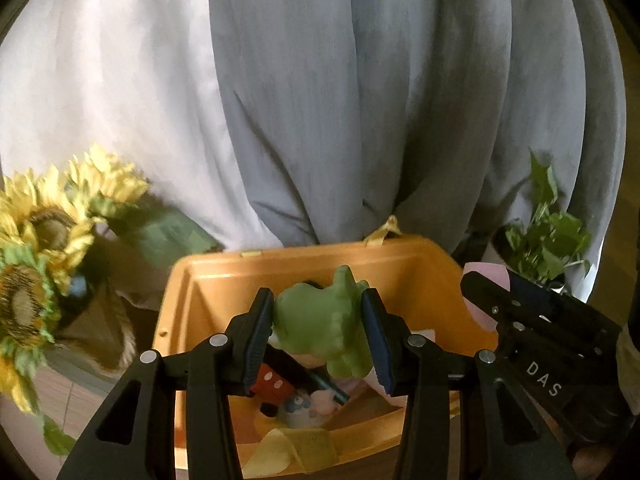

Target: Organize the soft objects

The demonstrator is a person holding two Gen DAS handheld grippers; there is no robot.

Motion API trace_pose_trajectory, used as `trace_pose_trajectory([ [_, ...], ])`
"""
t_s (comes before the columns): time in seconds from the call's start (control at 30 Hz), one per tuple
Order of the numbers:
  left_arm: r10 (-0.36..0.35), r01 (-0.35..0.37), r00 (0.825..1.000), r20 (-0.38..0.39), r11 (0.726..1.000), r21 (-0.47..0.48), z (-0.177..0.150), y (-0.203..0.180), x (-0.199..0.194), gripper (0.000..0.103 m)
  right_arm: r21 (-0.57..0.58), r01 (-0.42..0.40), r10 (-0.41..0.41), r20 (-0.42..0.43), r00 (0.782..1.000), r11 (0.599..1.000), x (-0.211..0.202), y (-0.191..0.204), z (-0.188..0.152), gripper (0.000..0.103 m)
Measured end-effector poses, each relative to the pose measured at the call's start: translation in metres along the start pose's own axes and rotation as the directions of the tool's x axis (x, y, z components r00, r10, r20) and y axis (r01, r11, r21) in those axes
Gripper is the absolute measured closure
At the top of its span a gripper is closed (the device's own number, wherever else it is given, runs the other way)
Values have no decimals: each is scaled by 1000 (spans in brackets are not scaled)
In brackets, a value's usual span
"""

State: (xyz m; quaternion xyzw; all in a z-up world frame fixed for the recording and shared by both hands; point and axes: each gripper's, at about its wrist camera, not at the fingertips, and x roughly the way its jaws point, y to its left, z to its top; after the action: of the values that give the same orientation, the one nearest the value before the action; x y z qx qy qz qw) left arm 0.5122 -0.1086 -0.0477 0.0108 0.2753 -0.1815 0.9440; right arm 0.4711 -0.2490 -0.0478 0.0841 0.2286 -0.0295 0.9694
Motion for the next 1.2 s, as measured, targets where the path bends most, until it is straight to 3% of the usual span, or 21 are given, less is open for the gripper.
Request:
trace_pose_trajectory([
  [0.23,7,-7,998,-59,1000,-1,-7,1,17,54,-1,-8,8,-46,999,1000,15,-1,-6,64],
  [0.27,14,-14,998,-61,1000,-2,-8,2,17,48,0,-10,10,-52,999,1000,15,-1,-6,62],
  [0.37,39,-40,997,-60,999,-4,-8,4,14,47,9,-8,9,-65,998,1000,16,-2,-7,47],
  [0.5,81,-82,995,-59,996,-19,-10,7,3,46,2,6,-6,-65,998,1000,13,-1,-8,47],
  [0.63,125,-126,991,-49,991,-31,-12,9,-15,41,-2,16,-16,-68,998,1000,2,0,-9,47],
  [0.87,199,-201,979,-32,978,-53,-25,10,-61,35,-6,30,-30,-62,998,1000,-31,5,-15,37],
  [1.2,286,-285,958,28,958,-42,-41,9,-133,29,-38,40,-41,-25,999,998,-102,24,-30,31],
])
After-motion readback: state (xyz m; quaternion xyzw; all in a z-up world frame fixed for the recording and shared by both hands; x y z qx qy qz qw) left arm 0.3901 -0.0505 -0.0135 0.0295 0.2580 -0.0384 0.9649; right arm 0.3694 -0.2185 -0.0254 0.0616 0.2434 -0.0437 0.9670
